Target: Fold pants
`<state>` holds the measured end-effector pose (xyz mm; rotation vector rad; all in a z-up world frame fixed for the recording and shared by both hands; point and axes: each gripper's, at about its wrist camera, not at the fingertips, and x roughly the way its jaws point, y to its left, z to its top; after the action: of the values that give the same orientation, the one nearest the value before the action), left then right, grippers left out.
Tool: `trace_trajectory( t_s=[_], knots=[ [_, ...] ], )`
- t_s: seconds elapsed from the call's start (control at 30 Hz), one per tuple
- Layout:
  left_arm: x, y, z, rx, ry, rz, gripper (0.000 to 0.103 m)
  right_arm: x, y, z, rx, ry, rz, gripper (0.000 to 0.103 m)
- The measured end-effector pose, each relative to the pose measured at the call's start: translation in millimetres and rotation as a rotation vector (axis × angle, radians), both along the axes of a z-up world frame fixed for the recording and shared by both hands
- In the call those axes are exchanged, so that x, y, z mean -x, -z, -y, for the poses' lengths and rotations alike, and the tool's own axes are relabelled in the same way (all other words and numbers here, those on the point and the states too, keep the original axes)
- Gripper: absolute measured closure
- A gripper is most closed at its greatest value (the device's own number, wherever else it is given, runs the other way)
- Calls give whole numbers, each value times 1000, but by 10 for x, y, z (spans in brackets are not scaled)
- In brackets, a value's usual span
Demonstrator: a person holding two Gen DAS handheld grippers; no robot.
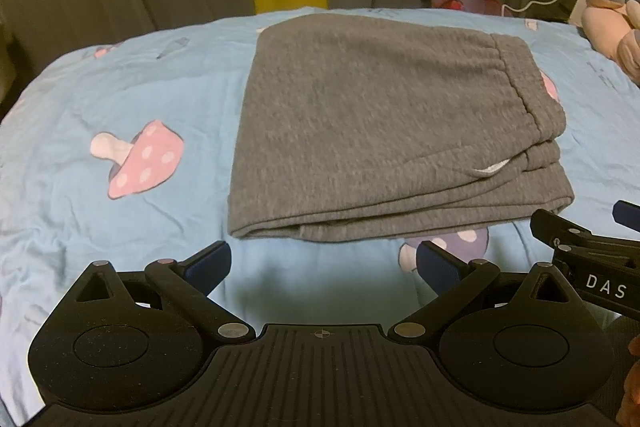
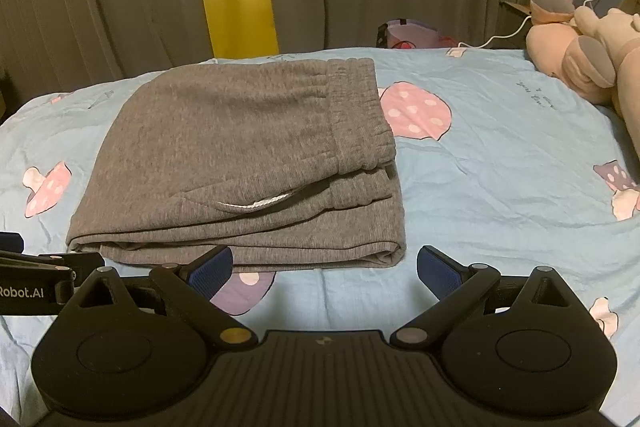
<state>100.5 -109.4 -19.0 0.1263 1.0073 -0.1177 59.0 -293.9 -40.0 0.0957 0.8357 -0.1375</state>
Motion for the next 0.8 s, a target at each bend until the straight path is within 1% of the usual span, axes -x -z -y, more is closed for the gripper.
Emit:
trace_trajectory(
  t_s=[0.8],
  knots=[
    [2,26,16,-1,5,-12,1,-22,45,31,-14,6,-11,4]
  ],
)
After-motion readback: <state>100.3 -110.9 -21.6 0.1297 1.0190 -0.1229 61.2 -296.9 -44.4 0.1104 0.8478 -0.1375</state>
